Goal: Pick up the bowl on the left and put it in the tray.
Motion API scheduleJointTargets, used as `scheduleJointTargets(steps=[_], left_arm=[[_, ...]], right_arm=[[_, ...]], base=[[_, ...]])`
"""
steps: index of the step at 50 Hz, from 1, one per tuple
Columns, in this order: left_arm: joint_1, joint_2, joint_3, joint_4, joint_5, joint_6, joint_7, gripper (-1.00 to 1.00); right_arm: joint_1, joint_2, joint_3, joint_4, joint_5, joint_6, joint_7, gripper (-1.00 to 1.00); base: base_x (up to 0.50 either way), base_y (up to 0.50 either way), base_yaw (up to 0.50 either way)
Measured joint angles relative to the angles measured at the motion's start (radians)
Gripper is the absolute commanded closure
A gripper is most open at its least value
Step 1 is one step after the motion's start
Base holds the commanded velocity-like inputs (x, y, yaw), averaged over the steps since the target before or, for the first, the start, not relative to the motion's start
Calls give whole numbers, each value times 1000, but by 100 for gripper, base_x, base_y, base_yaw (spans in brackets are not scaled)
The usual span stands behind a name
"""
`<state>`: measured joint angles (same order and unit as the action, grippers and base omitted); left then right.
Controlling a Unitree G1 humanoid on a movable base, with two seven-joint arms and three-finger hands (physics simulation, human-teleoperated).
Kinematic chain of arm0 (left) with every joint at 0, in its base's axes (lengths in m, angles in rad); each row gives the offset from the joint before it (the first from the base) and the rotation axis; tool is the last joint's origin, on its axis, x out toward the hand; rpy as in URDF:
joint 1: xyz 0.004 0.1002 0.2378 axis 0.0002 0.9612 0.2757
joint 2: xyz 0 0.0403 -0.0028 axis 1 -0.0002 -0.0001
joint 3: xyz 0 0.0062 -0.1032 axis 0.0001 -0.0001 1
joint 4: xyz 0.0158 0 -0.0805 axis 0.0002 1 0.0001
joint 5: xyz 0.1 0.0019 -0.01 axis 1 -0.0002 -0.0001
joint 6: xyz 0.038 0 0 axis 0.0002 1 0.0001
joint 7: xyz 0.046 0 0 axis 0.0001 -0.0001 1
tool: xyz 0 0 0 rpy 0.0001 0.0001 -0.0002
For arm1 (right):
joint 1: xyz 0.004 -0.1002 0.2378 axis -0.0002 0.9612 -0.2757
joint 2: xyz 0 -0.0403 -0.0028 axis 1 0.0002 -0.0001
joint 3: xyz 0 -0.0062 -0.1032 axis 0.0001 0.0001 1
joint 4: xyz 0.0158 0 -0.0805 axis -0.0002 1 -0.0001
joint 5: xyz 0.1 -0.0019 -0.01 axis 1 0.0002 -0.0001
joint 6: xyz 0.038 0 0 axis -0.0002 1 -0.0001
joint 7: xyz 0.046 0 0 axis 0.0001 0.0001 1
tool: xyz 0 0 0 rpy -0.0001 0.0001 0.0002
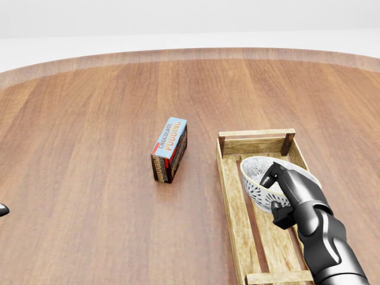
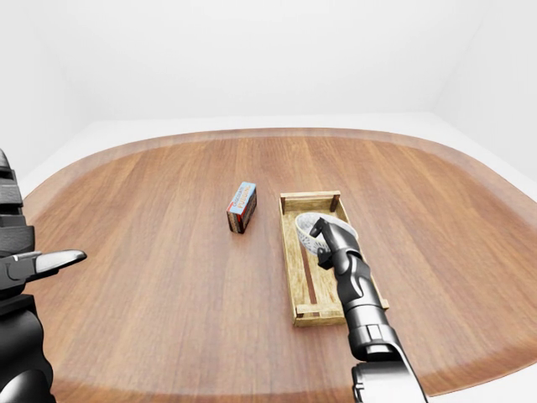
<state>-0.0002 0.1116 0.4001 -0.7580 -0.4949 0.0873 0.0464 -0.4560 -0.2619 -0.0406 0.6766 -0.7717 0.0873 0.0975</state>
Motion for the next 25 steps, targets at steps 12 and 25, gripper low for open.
scheduleJointTargets(steps=[12,25], left_arm=[[1,0,1,0,-2,0,0,-100],[-3,2,1,2,-4,0,2,-100]], right_arm=[[-14,8,10,73,22,0,-30,100],[-35,8,11,133,69,0,-60,100]], base=[[0,0,0],[0,0,0]])
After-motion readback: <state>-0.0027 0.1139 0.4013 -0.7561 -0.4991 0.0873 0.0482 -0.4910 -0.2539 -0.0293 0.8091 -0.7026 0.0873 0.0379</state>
